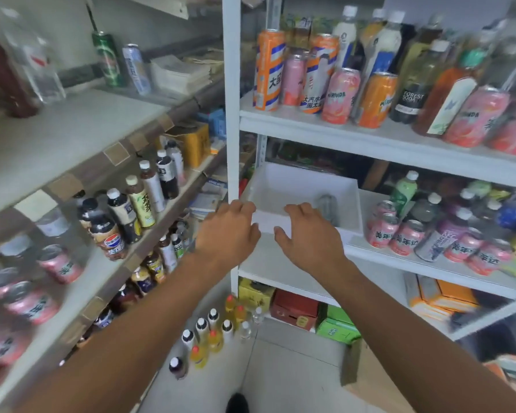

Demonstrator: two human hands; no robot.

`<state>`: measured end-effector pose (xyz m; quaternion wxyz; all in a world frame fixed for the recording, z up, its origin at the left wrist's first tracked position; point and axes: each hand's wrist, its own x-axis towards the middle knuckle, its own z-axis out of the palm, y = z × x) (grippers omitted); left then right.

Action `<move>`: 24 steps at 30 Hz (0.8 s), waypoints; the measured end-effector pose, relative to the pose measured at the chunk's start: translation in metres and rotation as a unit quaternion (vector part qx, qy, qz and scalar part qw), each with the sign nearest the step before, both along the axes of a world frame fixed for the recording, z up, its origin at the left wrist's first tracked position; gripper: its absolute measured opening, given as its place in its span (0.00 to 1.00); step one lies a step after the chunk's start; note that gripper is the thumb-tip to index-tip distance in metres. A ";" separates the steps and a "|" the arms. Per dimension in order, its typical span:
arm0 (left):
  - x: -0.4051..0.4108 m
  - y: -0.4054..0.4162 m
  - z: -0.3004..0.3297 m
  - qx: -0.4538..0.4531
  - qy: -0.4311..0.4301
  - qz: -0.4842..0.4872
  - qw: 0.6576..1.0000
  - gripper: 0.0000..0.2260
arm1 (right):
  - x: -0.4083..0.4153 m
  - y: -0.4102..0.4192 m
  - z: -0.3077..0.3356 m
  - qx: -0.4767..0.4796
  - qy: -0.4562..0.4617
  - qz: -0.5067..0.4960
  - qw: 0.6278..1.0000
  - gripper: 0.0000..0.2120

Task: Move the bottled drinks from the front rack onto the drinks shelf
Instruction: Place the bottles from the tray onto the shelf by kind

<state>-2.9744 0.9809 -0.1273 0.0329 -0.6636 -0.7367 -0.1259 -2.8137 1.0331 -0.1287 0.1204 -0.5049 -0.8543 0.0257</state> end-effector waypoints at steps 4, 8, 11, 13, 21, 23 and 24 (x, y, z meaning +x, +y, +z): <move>-0.002 0.060 -0.011 0.003 -0.010 -0.035 0.999 0.17 | 0.006 0.044 -0.013 -0.041 -0.001 -0.053 0.998 0.23; 0.001 0.108 -0.025 0.000 -0.014 -0.074 0.997 0.17 | 0.011 0.081 -0.030 -0.066 -0.009 -0.098 0.993 0.22; 0.005 0.137 -0.034 0.003 -0.016 -0.094 0.995 0.17 | 0.016 0.105 -0.041 -0.078 -0.009 -0.122 0.989 0.22; 0.009 0.151 -0.040 0.000 -0.022 -0.109 0.994 0.17 | 0.023 0.118 -0.049 -0.092 -0.008 -0.137 0.986 0.22; 0.025 0.214 -0.069 -0.035 -0.044 -0.134 0.989 0.16 | 0.042 0.189 -0.081 -0.163 0.011 -0.188 0.968 0.19; 0.027 0.232 -0.077 -0.040 -0.046 -0.129 0.990 0.17 | 0.046 0.208 -0.091 -0.183 0.022 -0.204 0.961 0.19; 0.028 0.242 -0.080 -0.045 -0.048 -0.125 0.990 0.17 | 0.047 0.218 -0.097 -0.195 0.028 -0.210 0.958 0.19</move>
